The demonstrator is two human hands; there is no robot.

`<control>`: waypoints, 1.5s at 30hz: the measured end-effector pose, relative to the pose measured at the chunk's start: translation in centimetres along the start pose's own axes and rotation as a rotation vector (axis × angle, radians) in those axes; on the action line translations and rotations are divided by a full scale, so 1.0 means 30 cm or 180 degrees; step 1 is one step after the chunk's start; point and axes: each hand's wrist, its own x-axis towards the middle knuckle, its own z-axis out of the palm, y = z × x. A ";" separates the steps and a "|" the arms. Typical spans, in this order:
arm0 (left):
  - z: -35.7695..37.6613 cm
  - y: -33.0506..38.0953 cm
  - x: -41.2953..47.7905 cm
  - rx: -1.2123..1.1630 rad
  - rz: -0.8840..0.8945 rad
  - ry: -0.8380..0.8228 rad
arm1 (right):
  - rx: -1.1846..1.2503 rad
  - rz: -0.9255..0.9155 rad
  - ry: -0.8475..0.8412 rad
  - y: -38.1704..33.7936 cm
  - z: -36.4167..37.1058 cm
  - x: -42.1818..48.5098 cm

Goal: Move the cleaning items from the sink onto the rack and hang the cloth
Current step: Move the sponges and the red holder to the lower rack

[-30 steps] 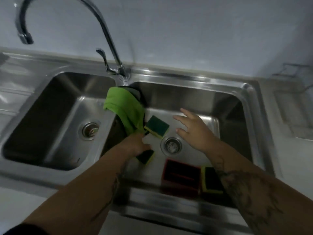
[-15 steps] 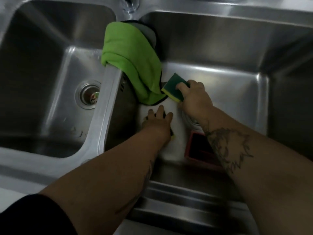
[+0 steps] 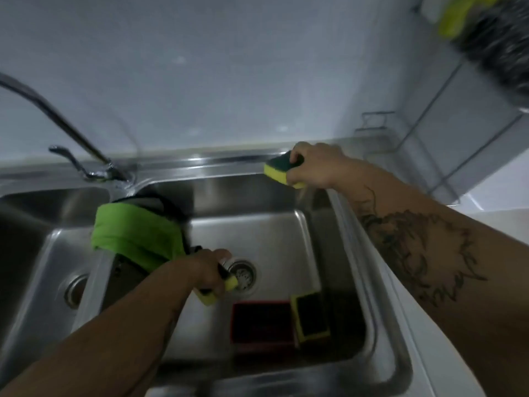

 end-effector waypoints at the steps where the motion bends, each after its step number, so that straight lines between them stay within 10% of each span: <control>1: -0.050 0.066 -0.020 0.0006 0.0144 0.0216 | 0.0150 0.0054 0.0245 0.046 -0.063 -0.018; 10: -0.372 0.593 -0.101 -0.0589 0.1327 0.1610 | -0.0091 0.0546 0.1984 0.466 -0.187 -0.082; 28: -0.529 0.999 0.119 -0.0204 0.1975 0.1679 | -0.0246 0.0552 0.0605 0.657 -0.124 0.114; 36: -0.590 1.182 0.106 0.0141 0.2085 0.1895 | 0.0230 0.0017 0.2065 0.569 -0.028 -0.321; 45: -0.464 1.314 0.157 0.1196 0.2067 0.2156 | -0.0524 0.0303 0.1582 0.576 0.221 -0.430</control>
